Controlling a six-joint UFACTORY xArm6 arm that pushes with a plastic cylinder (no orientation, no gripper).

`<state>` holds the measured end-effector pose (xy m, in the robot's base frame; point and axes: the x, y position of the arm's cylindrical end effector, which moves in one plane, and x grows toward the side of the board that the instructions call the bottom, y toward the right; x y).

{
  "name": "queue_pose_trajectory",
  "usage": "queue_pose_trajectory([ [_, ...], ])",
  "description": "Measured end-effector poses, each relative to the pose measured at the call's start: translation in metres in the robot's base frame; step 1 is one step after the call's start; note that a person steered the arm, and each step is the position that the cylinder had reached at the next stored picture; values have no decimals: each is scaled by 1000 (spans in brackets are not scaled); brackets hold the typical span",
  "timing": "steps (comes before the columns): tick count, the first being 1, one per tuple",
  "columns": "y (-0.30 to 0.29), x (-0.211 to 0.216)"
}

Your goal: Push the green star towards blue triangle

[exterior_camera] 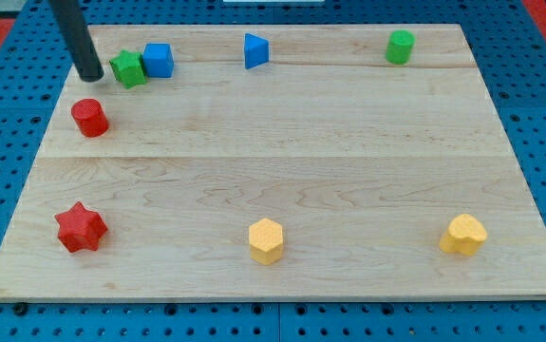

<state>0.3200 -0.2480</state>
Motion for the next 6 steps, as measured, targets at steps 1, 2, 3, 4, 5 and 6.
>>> queue_pose_trajectory([
  [1, 16, -7],
  [2, -27, -31],
  [3, 16, -36],
  [4, 74, -21],
  [5, 83, 3],
  [6, 137, 22],
])
